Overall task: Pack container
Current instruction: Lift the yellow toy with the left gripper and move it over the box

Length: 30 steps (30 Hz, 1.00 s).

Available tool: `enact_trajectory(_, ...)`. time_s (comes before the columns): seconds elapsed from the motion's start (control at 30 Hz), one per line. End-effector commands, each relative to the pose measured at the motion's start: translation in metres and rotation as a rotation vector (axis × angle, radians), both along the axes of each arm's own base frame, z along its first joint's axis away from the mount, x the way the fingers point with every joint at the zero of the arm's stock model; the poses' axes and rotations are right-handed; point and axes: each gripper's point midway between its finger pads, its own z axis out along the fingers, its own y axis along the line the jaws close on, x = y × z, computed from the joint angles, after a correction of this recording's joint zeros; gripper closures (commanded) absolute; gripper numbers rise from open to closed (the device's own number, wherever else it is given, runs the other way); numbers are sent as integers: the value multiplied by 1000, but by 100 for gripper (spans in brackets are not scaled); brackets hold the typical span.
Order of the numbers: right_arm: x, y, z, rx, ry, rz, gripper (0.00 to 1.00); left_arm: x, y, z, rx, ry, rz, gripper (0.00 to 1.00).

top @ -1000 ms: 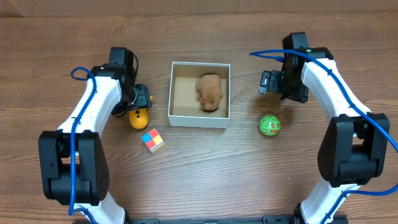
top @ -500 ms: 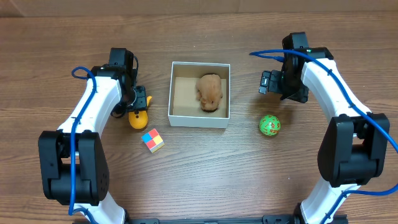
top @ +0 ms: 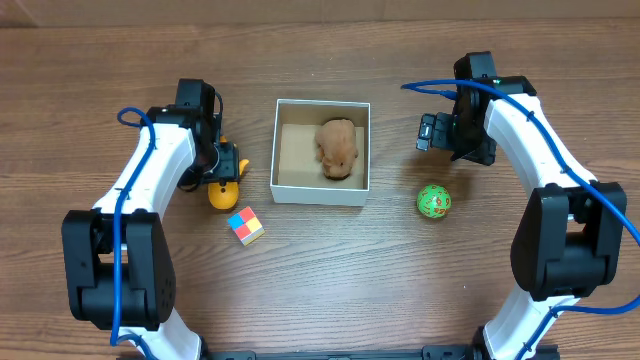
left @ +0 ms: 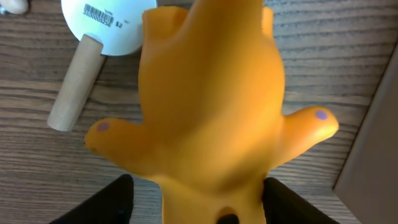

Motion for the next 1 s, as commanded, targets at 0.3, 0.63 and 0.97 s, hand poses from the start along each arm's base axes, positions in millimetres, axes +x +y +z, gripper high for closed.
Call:
enact_trajectory(0.3,2,-2,6,-11,-21,3,0,5,-1,8,11,22,-65,96)
enact_trajectory(0.63,2,-2,6,-12,-21,3,0,47,-14,155,-32,-167,-15,96)
enact_trajectory(0.97,2,-2,6,-12,-21,3,0,34,-97,183,-83,-206,-140,96)
